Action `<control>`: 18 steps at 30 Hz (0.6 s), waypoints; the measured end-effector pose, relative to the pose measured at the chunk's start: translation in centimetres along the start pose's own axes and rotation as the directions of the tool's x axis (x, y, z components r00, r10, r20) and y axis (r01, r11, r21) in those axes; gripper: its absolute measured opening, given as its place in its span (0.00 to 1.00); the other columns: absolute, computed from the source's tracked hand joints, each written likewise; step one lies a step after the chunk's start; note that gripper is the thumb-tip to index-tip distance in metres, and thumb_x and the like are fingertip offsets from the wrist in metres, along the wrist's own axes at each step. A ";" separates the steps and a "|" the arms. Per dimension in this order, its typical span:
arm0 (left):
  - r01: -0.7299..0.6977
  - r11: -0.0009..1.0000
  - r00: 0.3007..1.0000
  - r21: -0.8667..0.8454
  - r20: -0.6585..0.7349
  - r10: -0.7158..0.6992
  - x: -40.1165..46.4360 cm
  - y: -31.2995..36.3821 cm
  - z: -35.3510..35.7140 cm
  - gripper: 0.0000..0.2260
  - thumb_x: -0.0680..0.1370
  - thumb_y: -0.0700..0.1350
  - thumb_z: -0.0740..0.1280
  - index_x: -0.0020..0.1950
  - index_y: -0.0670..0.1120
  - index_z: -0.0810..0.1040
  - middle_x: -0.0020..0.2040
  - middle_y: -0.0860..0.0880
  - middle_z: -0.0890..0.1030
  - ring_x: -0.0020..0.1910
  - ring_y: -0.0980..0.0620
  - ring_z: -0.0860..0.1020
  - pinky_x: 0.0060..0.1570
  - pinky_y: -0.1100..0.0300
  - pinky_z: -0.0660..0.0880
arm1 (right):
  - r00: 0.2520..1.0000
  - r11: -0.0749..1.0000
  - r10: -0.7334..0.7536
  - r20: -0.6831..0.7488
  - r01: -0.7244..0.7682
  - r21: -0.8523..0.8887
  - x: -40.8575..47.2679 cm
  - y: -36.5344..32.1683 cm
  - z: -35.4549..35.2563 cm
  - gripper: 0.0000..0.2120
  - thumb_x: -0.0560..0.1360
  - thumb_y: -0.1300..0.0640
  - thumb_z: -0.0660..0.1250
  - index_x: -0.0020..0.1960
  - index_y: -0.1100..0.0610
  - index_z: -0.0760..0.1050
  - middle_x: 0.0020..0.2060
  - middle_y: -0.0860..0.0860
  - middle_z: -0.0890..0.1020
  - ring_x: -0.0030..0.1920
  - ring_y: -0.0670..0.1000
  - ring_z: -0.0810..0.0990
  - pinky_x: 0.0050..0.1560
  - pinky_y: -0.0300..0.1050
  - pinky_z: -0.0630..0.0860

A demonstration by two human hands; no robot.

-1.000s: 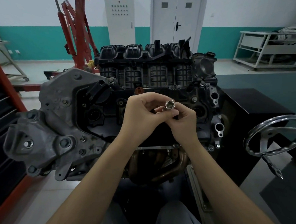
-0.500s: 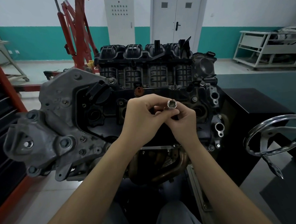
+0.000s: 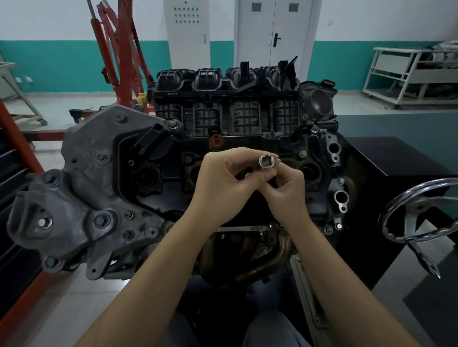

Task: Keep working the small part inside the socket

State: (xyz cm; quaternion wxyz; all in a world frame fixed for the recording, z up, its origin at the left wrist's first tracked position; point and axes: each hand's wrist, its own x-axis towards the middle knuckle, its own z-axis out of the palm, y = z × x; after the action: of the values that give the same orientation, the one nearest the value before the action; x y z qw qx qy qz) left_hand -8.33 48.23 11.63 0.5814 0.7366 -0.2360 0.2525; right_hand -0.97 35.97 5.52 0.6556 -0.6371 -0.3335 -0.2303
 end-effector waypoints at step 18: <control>-0.023 0.996 1.000 0.091 -0.012 0.024 0.2 0.0 0.0 0.09 0.70 0.34 0.75 0.48 0.43 0.84 0.45 0.49 0.85 0.47 0.54 0.83 0.51 0.57 0.80 | 0.999 0.999 0.023 -0.031 -0.022 0.046 0.2 0.1 0.2 0.04 0.70 0.64 0.71 0.44 0.64 0.81 0.39 0.53 0.85 0.43 0.50 0.83 0.47 0.40 0.76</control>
State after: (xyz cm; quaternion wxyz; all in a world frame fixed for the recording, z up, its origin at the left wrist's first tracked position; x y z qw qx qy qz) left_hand -8.16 48.22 11.74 0.5459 0.7576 -0.2291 0.2748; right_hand -0.76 36.19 5.57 0.6778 -0.6219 -0.3212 -0.2253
